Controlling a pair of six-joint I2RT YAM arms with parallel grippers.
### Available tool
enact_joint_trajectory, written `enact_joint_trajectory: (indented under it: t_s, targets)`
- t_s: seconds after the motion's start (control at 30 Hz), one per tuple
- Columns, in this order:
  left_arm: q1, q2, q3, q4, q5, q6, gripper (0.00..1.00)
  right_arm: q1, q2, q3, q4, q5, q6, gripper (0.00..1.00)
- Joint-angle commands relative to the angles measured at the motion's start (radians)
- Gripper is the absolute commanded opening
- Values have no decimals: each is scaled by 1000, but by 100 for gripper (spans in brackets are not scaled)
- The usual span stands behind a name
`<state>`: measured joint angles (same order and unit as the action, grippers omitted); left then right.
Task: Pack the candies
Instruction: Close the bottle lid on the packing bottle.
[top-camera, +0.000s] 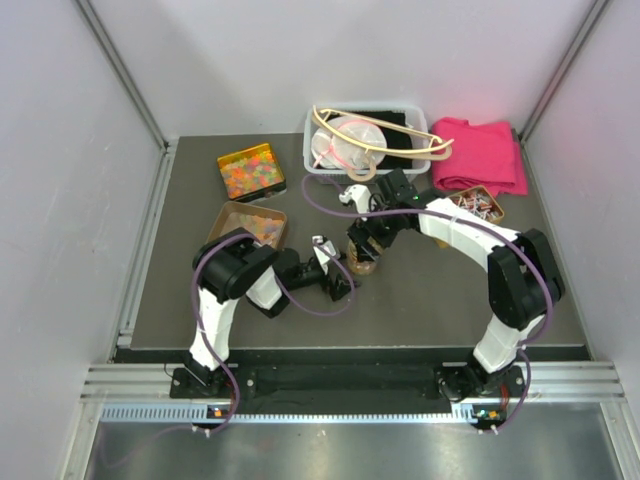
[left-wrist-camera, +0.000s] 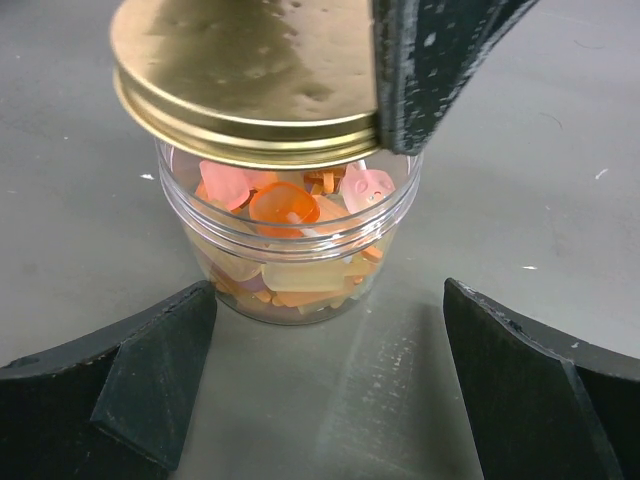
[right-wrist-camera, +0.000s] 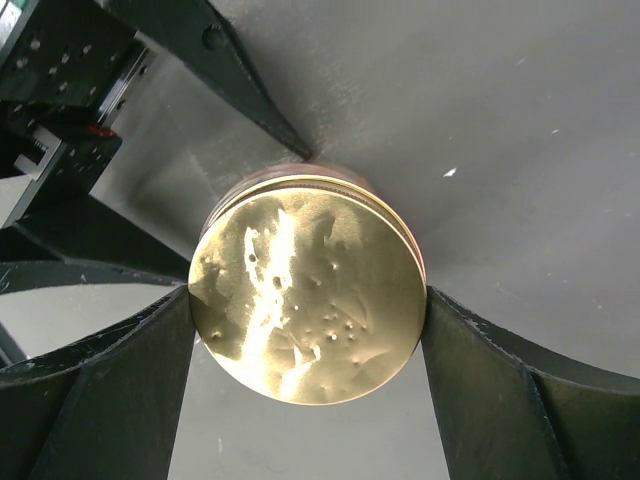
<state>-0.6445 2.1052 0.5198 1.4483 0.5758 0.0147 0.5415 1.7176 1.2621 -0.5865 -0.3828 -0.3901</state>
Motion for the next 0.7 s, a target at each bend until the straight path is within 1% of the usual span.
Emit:
enact_joint_trajectory:
  t_s: [0.0,0.03,0.2,0.5,0.67]
  targets:
    - [-14,50,-6,250,39,-22,99,28,-39,-4,71,25,4,80]
    - [-14,52,-6,250,36,-1,99,34,-38,-9,74,28,3,80]
    - [-14,55,-7,250,35,1,99,60,-33,-18,86,68,-3,80]
    - [-14,58,-4,251,24,4,99,66,-84,-82,77,99,-62,80]
    - [-14,61,-1,250,25,1,99,66,-84,-98,102,104,-55,80]
